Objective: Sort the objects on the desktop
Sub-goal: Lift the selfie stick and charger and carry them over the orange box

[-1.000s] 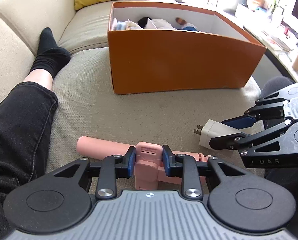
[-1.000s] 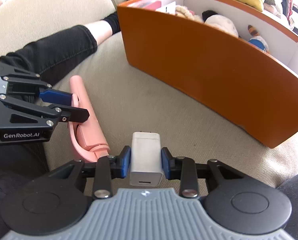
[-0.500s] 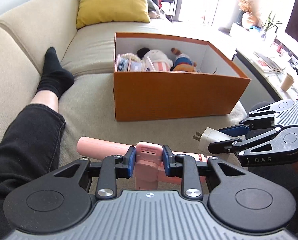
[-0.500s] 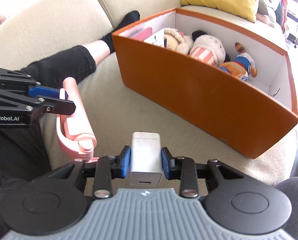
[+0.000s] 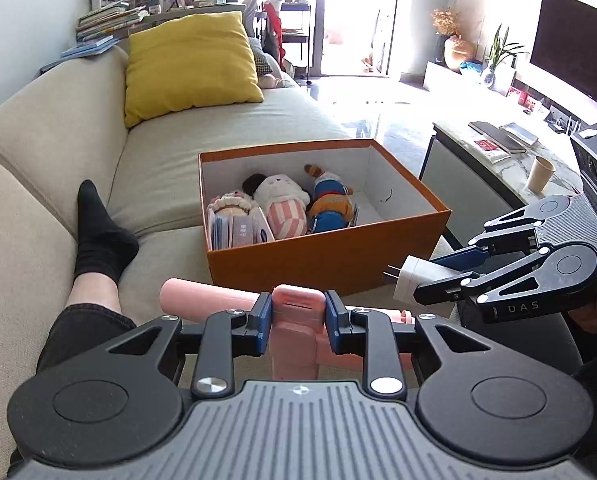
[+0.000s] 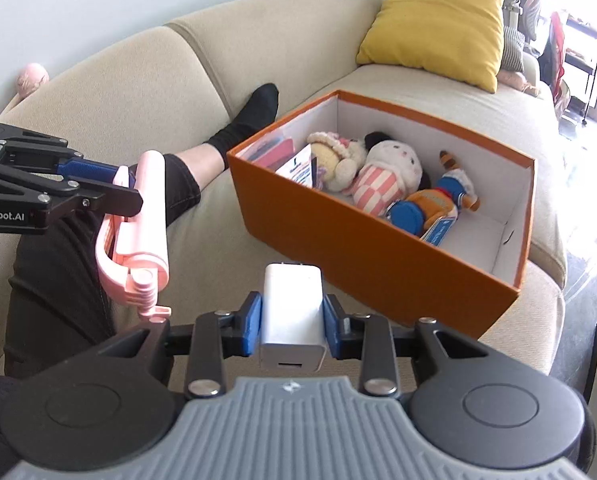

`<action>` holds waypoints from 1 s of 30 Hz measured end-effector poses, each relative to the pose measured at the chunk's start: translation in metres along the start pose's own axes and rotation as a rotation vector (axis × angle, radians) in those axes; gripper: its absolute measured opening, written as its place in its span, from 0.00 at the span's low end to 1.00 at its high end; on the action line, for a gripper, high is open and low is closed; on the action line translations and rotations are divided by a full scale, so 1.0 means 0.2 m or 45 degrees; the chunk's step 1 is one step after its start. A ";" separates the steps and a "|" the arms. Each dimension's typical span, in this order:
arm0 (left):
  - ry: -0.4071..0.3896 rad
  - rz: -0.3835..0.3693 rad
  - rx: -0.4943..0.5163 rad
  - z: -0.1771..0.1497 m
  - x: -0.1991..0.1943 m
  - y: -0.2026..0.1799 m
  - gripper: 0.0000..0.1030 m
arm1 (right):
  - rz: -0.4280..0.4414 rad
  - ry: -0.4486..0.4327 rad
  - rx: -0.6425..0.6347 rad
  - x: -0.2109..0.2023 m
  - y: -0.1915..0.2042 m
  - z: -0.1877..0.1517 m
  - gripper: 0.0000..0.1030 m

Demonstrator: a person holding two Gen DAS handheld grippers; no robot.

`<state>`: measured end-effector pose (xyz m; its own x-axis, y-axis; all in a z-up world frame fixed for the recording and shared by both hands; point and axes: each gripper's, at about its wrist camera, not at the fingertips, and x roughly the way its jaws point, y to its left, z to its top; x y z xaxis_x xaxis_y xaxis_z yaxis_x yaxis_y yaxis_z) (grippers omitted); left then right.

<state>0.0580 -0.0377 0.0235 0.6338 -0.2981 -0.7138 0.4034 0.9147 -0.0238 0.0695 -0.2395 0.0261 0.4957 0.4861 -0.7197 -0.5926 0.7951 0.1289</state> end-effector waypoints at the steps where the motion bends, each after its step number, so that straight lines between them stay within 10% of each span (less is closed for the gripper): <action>1: -0.005 -0.008 0.016 0.02 0.00 -0.01 0.30 | -0.003 -0.009 0.002 -0.01 -0.01 0.01 0.34; 13: -0.055 -0.082 0.308 0.34 0.10 -0.19 0.30 | -0.114 -0.165 0.010 -0.23 -0.19 0.14 0.34; 30: 0.086 -0.354 0.776 0.73 0.88 -0.43 0.30 | -0.312 -0.202 0.226 -0.11 -0.76 0.30 0.34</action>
<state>0.2308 -0.2091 0.0022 0.4178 -0.4639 -0.7811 0.8585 0.4829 0.1725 0.1860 -0.3491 0.0630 0.7105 0.3121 -0.6307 -0.3307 0.9392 0.0922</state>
